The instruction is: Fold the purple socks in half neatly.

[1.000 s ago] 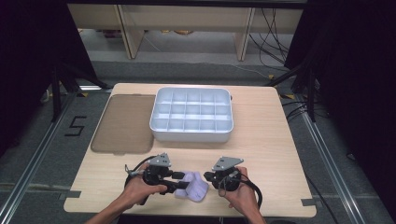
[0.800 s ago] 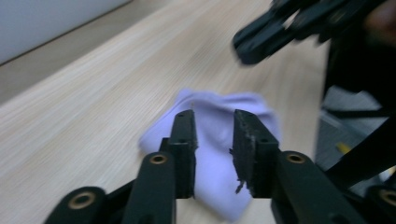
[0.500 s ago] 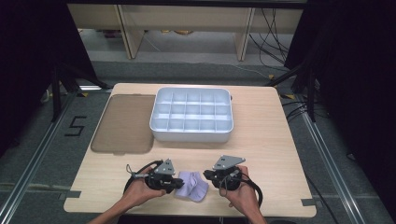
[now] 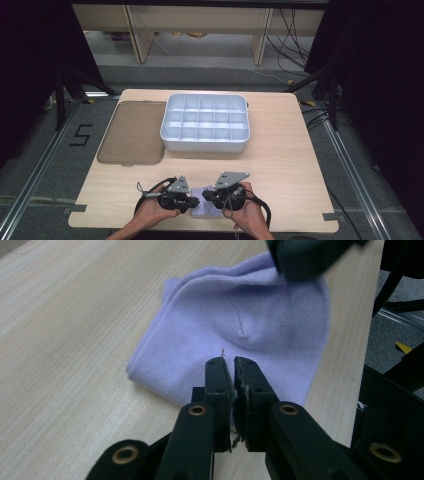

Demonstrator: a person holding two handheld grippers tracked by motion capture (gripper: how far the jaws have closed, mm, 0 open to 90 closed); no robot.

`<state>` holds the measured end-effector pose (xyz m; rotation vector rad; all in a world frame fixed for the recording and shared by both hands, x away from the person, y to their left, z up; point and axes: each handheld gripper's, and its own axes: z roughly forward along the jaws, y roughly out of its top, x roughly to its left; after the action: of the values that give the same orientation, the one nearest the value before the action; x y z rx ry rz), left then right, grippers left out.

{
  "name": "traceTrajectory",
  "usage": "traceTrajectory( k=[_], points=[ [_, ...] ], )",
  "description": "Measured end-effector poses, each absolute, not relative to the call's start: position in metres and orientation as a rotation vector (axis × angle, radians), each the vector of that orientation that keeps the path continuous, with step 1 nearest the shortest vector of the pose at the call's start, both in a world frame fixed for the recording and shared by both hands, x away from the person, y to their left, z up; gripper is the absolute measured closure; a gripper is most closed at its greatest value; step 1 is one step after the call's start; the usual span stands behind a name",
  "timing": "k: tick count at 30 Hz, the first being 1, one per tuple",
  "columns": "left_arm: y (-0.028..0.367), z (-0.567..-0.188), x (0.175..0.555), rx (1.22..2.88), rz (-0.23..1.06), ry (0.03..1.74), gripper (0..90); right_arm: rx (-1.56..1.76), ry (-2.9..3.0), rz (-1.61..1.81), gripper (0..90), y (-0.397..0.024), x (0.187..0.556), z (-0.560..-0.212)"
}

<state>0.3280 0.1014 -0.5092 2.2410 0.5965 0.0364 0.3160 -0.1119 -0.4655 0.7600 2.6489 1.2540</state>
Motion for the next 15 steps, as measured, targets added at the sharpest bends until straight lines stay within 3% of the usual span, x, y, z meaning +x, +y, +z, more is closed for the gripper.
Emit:
traceTrajectory(
  k=[7,15],
  points=[
    [0.102,-0.509,0.328,2.245,0.041,0.591,84.0,0.769,2.68,0.953,89.9,-0.117,0.318,-0.485],
    [0.102,-0.509,0.327,2.244,0.056,0.59,83.1,0.834,2.693,0.94,90.0,-0.129,0.328,-0.496]
  ],
)
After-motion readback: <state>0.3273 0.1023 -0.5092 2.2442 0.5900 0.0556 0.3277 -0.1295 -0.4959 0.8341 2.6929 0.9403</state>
